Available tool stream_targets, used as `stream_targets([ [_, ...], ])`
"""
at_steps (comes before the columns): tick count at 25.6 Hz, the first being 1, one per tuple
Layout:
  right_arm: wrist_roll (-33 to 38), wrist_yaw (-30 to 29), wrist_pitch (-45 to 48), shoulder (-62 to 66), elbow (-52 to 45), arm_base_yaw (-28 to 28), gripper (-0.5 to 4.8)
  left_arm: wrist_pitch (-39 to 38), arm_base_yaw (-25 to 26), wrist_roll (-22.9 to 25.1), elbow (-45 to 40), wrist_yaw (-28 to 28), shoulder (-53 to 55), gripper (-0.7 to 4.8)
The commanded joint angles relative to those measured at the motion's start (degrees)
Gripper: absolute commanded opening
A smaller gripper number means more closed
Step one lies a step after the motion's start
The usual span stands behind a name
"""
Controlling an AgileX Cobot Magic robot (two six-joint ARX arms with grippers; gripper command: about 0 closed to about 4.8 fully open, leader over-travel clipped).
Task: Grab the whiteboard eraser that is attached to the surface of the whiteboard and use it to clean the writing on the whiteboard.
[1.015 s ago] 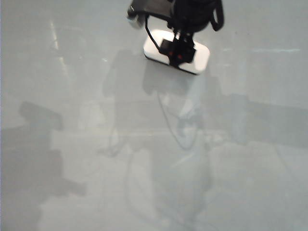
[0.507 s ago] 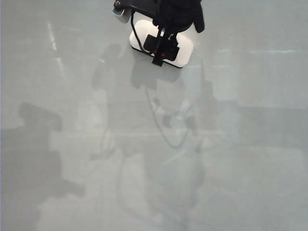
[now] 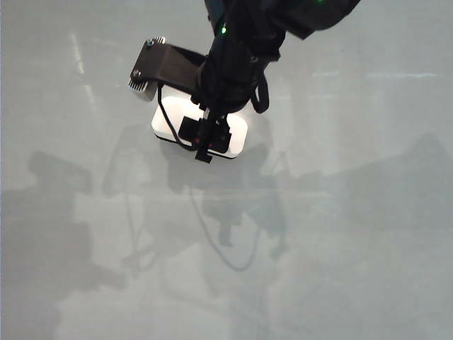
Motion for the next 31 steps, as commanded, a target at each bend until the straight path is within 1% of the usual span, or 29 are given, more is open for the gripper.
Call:
stream_targets([
  [1, 0.4, 7.9, 2.3, -0.9, 0.4, 0.5, 1.38, 0.7, 0.0, 0.2, 0.1, 0.3, 0.0, -0.02],
  [2, 0.7, 8.4, 2.3, -1.7, 0.2, 0.7, 1.38, 0.7, 0.0, 0.2, 0.1, 0.3, 0.0, -0.02],
  [4, 3.3, 7.3, 2.6, -7.9, -2.1, 2.6, 1.38, 0.7, 0.0, 0.2, 0.1, 0.2, 0.0, -0.02],
  [6, 6.4, 7.5, 5.4, -12.3, -4.4, 3.3, 1.38, 0.7, 0.0, 0.2, 0.1, 0.3, 0.0, -0.02],
  [9, 11.6, 7.7, 9.2, -19.0, -8.0, 1.9, 1.38, 0.7, 0.0, 0.2, 0.1, 0.3, 0.0, -0.02],
  [10, 13.5, 7.6, 9.9, -21.1, -9.0, 0.7, 1.38, 0.7, 0.0, 0.2, 0.1, 0.2, 0.0, -0.02],
  [11, 18.4, 7.2, 12.1, -25.5, -11.1, -2.3, 1.38, 0.7, 0.0, 0.2, 0.1, 0.2, 0.0, -0.02],
  [12, 21.5, 7.2, 13.1, -28.5, -12.4, -4.9, 1.38, 0.7, 0.0, 0.2, 0.1, 0.4, 0.0, -0.02],
  [14, 24.9, 6.1, 13.2, -32.3, -13.3, -9.2, 1.38, 0.7, 0.0, 0.2, 0.1, 0.4, 0.0, -0.02],
  [16, 26.9, 3.8, 12.6, -34.6, -13.6, -13.2, 1.38, 0.7, 0.0, 0.2, 0.1, 0.2, 0.0, -0.02],
  [19, 33.4, -1.5, 12.2, -36.8, -13.5, -20.6, 1.38, 0.7, 0.0, 0.2, 0.1, 0.2, 0.0, -0.02],
  [20, 35.8, -1.8, 11.8, -37.1, -13.5, -22.4, 1.38, 0.7, 0.0, 0.2, 0.1, 0.2, 0.0, -0.02],
  [21, 39.5, -1.5, 11.3, -37.2, -13.5, -25.4, 1.38, 0.7, 0.0, 0.2, 0.1, 0.3, 0.0, -0.02],
  [22, 41.2, -1.6, 10.6, -37.2, -13.5, -27.1, 1.38, 0.7, 0.0, 0.2, 0.1, 0.3, 0.0, -0.02],
  [24, 43.7, -2.1, 9.0, -37.2, -13.6, -29.3, 1.38, 0.7, 0.0, 0.2, 0.1, 0.3, 0.0, -0.02],
  [27, 45.8, -5.6, 8.0, -37.0, -14.7, -31.2, 1.38, 0.7, 0.0, 0.2, 0.1, 0.2, 0.0, -0.02],
  [29, 45.8, -6.2, 12.3, -37.0, -19.0, -31.3, 1.38, 0.7, 0.0, 0.2, 0.1, 0.4, 0.0, -0.02],
  [31, 45.9, -8.3, 17.3, -37.0, -22.9, -31.8, 1.38, 0.7, 0.0, 0.2, 0.1, 0.2, 0.0, -0.02],
])
